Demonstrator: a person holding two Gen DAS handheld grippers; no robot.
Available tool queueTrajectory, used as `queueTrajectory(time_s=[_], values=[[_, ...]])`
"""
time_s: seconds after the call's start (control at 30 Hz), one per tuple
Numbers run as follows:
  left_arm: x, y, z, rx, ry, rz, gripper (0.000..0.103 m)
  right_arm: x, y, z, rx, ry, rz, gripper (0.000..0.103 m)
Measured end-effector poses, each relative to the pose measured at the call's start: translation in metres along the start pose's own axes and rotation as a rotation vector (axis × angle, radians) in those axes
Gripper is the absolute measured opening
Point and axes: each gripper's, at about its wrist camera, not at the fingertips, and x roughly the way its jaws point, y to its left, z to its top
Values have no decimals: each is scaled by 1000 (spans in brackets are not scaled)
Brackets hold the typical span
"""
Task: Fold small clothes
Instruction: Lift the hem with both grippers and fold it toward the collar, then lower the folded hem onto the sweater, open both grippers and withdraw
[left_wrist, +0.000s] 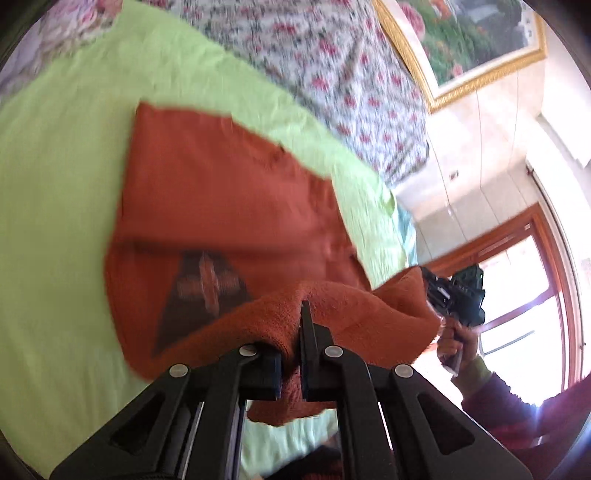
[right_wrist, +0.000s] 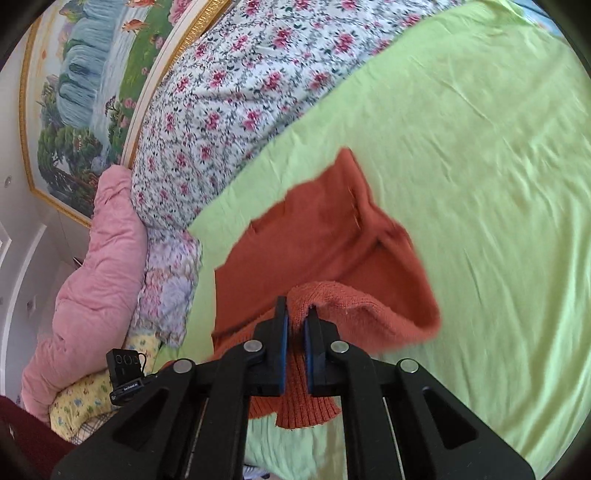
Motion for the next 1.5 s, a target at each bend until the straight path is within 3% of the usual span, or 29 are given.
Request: queueTrajectory(time_s=[0.23, 0.5, 0.63, 0.73, 0.77, 0.83, 0.9, 0.93, 1.03, 1.1, 1.2, 1.27, 1.33, 1.4, 1.5], values=[[44, 37, 81, -36, -49, 69, 4, 80, -14, 74, -16, 21, -62, 8], [101, 87, 118, -134, -11, 192, 6, 155, -45, 113, 5, 94, -195, 8], [108, 102, 118, -166, 31, 218, 15, 173, -60, 115, 15, 135, -264, 13], [90, 90, 109, -129, 31, 210, 43, 165, -61, 115, 32, 135, -258, 17], [80, 81, 103, -105, 31, 209, 47, 157, -58, 114, 28, 124, -254, 23], [67, 63, 88, -66, 51, 183, 47, 137, -50, 110, 0, 78, -264, 38], [66, 47, 70, -29, 89, 153, 48, 120, -39, 103, -35, 47, -231, 40], [72, 42, 61, -22, 119, 146, 49, 115, -30, 94, -62, 54, -172, 40], [104, 34, 36, -10, 217, 140, 49, 129, -7, 61, -168, 194, -76, 40], [129, 36, 28, -1, 272, 193, 48, 151, 3, 36, -247, 321, -62, 40], [149, 41, 38, 13, 283, 217, 47, 186, 8, 15, -339, 453, -91, 40], [154, 46, 54, 3, 288, 197, 46, 201, 7, 17, -387, 480, -133, 40], [154, 48, 75, 29, 273, 204, 39, 212, 4, 34, -426, 455, -196, 38], [153, 51, 100, 49, 235, 261, 38, 217, -1, 62, -422, 392, -225, 36], [145, 64, 152, 33, 123, 328, 38, 223, -7, 109, -393, 273, -270, 36]])
